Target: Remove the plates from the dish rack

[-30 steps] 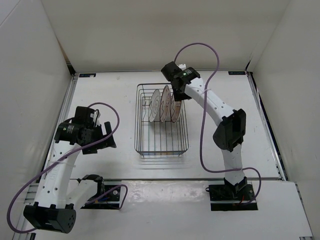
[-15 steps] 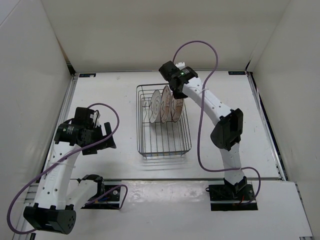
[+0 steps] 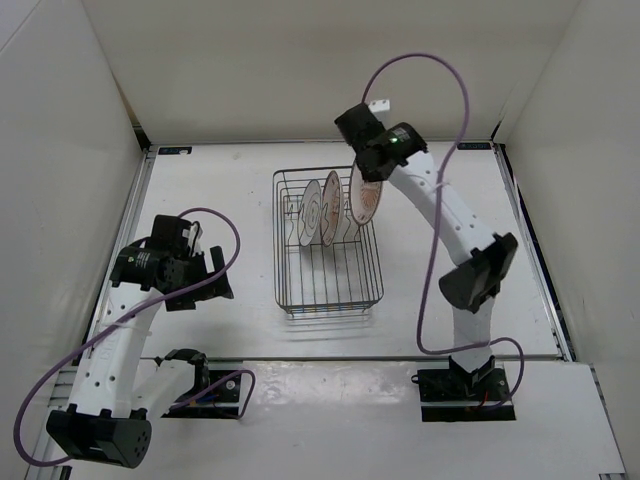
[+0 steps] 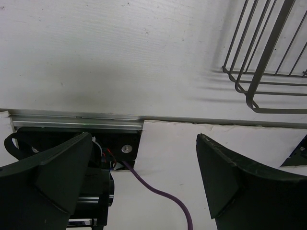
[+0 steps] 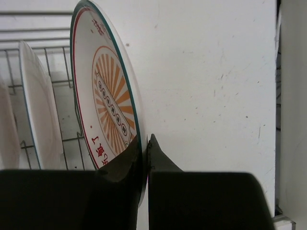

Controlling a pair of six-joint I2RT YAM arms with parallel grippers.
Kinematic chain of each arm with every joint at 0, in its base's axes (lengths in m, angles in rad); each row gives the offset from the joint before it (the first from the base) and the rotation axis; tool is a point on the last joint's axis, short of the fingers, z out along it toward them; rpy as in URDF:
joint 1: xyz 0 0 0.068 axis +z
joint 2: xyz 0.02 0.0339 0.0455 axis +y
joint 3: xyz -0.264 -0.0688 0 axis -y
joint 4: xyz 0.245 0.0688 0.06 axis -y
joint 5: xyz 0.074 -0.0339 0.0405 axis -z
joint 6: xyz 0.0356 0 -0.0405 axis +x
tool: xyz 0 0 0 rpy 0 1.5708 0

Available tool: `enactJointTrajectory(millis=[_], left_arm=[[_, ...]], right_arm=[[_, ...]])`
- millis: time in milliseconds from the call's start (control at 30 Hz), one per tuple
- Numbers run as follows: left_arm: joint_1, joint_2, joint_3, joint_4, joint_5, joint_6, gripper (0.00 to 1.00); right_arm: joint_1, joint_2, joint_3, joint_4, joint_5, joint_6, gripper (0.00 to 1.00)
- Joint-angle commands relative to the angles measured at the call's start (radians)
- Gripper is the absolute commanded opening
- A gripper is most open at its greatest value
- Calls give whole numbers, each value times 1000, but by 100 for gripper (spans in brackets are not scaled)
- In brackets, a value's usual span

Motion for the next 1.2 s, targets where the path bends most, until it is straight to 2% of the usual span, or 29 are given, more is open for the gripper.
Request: enactJointTrajectory(millis=[0, 133, 200, 267, 367, 400, 433, 467, 500, 567, 767, 833, 967, 1067, 1167], left_arm=[[-6, -5, -10, 2, 16, -2, 100], [-4, 4, -10, 8, 13, -6, 100], [-4, 14, -7, 11, 14, -12, 100], [-4, 18, -9, 15, 16, -17, 100], [-4, 20, -20, 18, 44, -25, 100], [-6, 17, -21, 27, 60, -20, 100], [-6, 18, -23, 31, 73, -17, 100], [-6, 20, -21, 37, 79, -16, 100], [-6, 26, -20, 39, 83, -16, 100], [-4, 30, -12, 45, 97, -8, 100], [-4, 18, -21, 31, 87, -2, 100], [-4, 1, -29, 28, 70, 1, 100], [-3, -5, -35, 19, 28, 29, 100], [-4, -3, -35, 18, 13, 52, 100], [-4, -3, -36, 21, 2, 67, 100]], right_arm=[[-5, -187, 71, 59, 88, -18, 0], [-34, -301, -31, 50, 88, -48, 0], [-87, -382, -73, 10, 91, 4, 0], [-139, -475, -203, -11, 78, 97, 0], [-259, -634, -511, 83, -71, 179, 0], [-306, -711, -662, 129, -208, 187, 0], [-328, -748, -809, 236, -261, 199, 0], [-380, -800, -873, 339, -312, 211, 0], [-420, -825, -959, 366, -388, 263, 0], [-463, -833, -1048, 471, -494, 270, 0], [-586, -812, -1278, 671, -485, 350, 0], [-607, -781, -1309, 706, -490, 359, 0], [-667, -694, -1418, 830, -605, 396, 0], [-729, -589, -1437, 873, -685, 442, 0], [-741, -470, -1383, 840, -691, 475, 0]])
